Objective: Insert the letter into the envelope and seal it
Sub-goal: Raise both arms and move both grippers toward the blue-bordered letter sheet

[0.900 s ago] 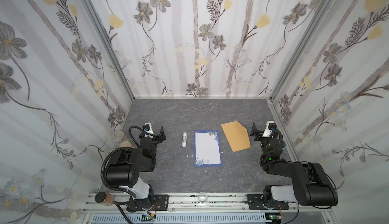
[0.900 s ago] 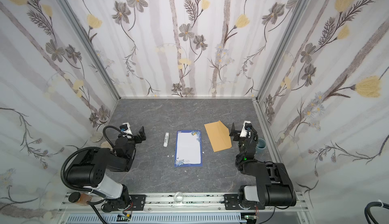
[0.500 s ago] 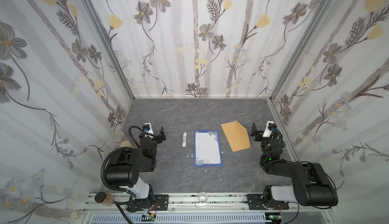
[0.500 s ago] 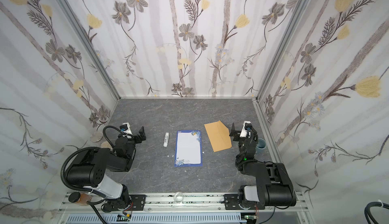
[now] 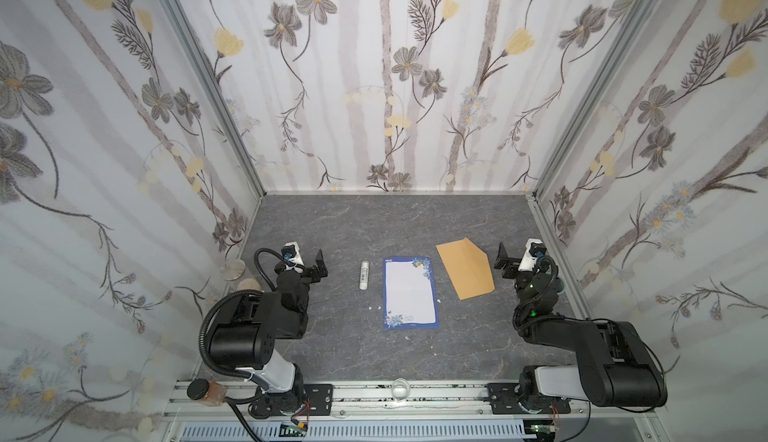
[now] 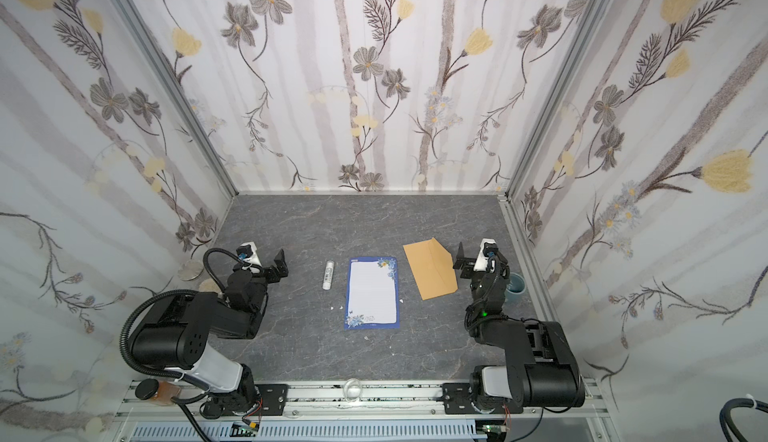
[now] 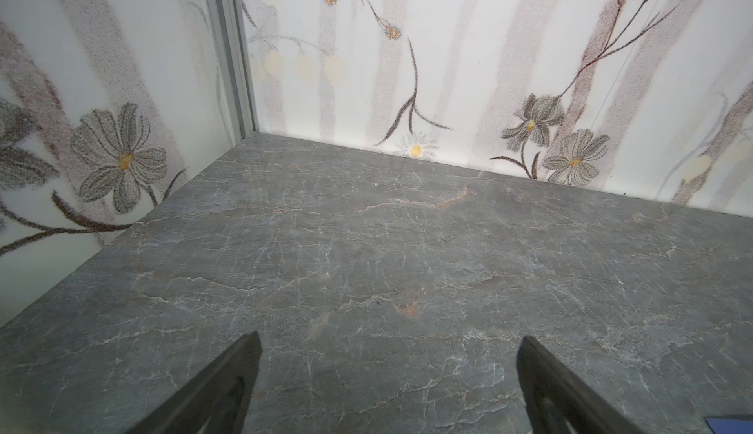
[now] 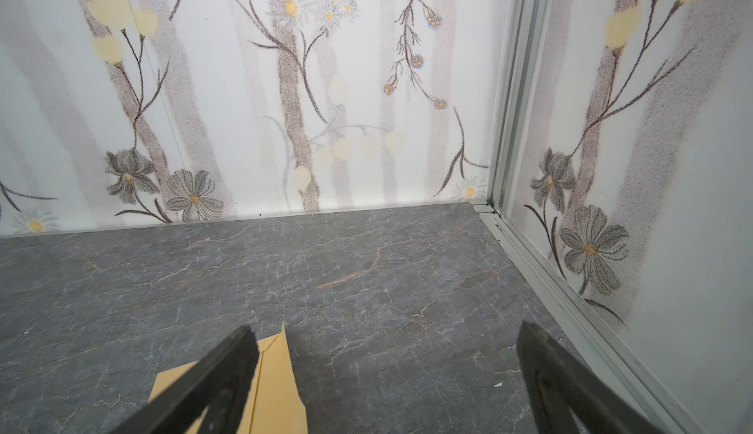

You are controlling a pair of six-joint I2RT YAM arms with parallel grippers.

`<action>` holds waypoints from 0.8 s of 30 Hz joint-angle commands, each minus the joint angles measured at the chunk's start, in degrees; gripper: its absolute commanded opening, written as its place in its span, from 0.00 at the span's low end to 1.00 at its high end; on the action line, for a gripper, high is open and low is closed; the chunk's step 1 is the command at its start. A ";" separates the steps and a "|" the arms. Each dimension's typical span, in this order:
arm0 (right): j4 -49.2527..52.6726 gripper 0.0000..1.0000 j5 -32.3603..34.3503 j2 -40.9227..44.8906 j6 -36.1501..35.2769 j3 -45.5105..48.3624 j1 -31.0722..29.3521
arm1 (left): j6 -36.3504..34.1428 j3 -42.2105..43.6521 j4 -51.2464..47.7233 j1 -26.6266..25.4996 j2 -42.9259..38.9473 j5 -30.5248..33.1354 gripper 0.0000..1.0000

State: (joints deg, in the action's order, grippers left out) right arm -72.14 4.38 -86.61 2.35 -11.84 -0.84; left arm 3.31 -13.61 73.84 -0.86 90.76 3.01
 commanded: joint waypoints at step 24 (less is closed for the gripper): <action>50.86 0.79 22.47 15.90 5.96 -26.76 -22.31 | 13.23 -21.64 -42.25 -8.03 -16.26 6.82 0.78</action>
State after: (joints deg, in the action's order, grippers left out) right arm -32.27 22.72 -69.76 6.26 -36.07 -19.42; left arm 11.03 -31.99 42.59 -7.66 75.02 13.19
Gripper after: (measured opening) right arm 0.791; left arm 0.784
